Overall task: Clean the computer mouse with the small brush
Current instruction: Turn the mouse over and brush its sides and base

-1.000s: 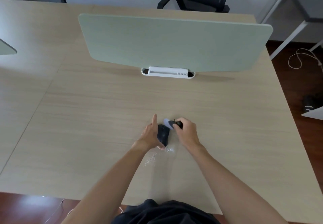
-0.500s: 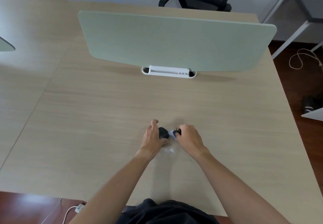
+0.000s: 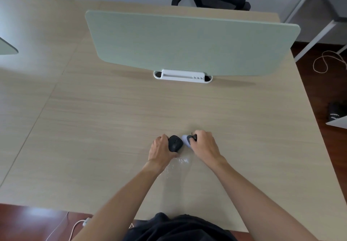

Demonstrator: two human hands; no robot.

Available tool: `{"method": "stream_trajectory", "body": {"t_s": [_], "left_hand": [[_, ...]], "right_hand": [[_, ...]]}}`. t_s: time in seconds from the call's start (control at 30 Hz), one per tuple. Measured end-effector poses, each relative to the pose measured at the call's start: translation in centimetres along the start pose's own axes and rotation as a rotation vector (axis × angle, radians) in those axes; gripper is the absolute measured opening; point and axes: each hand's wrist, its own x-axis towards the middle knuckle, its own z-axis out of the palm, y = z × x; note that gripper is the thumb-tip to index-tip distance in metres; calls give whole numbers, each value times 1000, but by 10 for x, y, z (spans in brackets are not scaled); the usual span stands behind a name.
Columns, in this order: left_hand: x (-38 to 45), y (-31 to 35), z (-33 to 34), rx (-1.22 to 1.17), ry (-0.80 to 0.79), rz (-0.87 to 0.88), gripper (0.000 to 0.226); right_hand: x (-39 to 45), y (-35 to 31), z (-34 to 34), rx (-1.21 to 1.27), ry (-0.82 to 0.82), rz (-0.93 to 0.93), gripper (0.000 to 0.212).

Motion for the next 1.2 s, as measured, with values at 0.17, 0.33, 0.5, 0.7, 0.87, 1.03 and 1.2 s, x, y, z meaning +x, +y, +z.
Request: {"method": "stream_trajectory", "body": {"t_s": [0.17, 0.33, 0.5, 0.7, 0.87, 1.03, 1.2], "left_hand": [[1, 0, -2, 1, 4, -54, 51], [-1, -2, -3, -54, 35, -84, 49], [-4, -3, -4, -113, 42, -82, 66], [-5, 3, -8, -114, 21, -90, 118], [-5, 5, -11, -47, 25, -75, 123], [-4, 7, -12, 5, 10, -61, 125], [-5, 6, -9, 123, 4, 72, 106]], "right_hand": [[6, -19, 7, 110, -61, -161, 33], [15, -18, -1, -191, -71, -91, 16], [23, -30, 3, -50, -93, -226, 9], [26, -31, 2, -319, -135, -321, 16], [35, -43, -9, -166, -137, -330, 8], [32, -41, -2, -301, -189, -280, 13], [34, -27, -7, -217, -87, -203, 9]]}}
